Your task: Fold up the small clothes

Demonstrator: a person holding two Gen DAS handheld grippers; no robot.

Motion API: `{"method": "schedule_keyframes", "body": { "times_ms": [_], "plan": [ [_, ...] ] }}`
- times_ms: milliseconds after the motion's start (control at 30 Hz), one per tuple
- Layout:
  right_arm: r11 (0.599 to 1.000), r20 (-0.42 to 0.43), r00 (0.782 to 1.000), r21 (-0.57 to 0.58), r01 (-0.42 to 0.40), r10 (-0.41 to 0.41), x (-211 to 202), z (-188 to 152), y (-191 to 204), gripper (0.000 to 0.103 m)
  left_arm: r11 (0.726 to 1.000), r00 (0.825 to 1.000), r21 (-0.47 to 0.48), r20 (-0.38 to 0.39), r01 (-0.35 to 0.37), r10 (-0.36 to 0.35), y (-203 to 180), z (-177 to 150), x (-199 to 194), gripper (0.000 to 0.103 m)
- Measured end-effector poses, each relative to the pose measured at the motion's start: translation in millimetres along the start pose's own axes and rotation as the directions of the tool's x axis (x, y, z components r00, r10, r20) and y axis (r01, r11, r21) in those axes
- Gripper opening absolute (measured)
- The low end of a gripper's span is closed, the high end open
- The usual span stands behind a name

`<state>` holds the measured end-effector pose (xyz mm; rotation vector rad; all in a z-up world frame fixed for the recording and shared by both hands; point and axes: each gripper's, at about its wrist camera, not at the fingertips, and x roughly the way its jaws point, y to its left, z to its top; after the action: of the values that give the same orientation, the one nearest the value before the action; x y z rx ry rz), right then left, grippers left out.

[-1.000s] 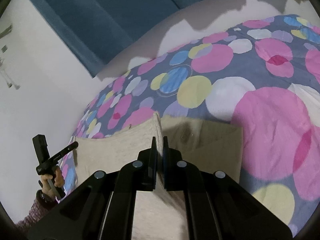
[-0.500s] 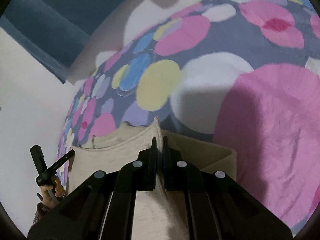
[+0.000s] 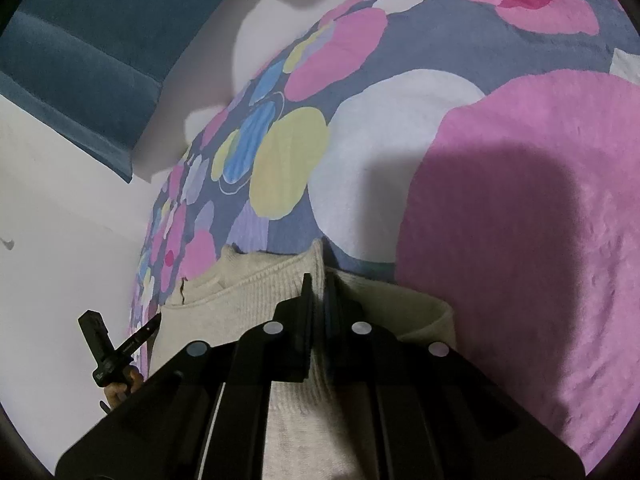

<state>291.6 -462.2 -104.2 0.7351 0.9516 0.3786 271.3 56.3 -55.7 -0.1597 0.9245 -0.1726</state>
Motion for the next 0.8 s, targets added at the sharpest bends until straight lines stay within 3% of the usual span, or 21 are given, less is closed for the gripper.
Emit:
{"method": "schedule_keyframes", "body": {
  "times_ms": [167,200,233,300,333,433,600,800],
  "plan": [
    [0.997,0.023,0.999,0.060,-0.045,0.044,-8,0,-6,0.006,0.999,0.999,-0.003,-0.010,0.034,-0.034,1,2,-3,0.008],
    [0.995,0.033,0.998,0.080,-0.053,0.051,-11,0,-8,0.009,0.999,0.999,0.000,-0.015,0.042,-0.042,1,2,-5,0.015],
    [0.993,0.044,0.997,0.104,-0.060,0.055,-15,-2,-11,0.020,0.999,0.999,0.002,-0.020,0.041,-0.041,1,0,-8,0.021],
    [0.980,0.074,0.990,0.156,-0.128,0.117,-27,-6,-17,0.037,0.999,0.999,-0.001,-0.014,0.039,-0.039,0,-4,-17,0.053],
    [0.976,0.083,0.988,0.166,-0.140,0.128,-32,-8,-17,0.047,0.999,0.999,-0.007,0.001,0.037,-0.037,0,-8,-27,0.065],
    [0.979,0.106,0.987,0.154,-0.135,0.119,-53,-21,-10,0.067,0.999,0.998,-0.028,0.038,0.045,-0.044,2,-20,-52,0.070],
    [0.989,0.105,0.988,0.083,-0.124,0.115,-83,-62,8,0.068,0.992,0.993,-0.088,0.084,0.089,-0.082,5,-49,-99,0.075],
    [0.985,0.124,0.979,0.039,-0.169,0.163,-118,-117,23,0.071,0.987,0.988,-0.105,0.102,0.123,-0.112,-4,-92,-136,0.075]
  ]
}}
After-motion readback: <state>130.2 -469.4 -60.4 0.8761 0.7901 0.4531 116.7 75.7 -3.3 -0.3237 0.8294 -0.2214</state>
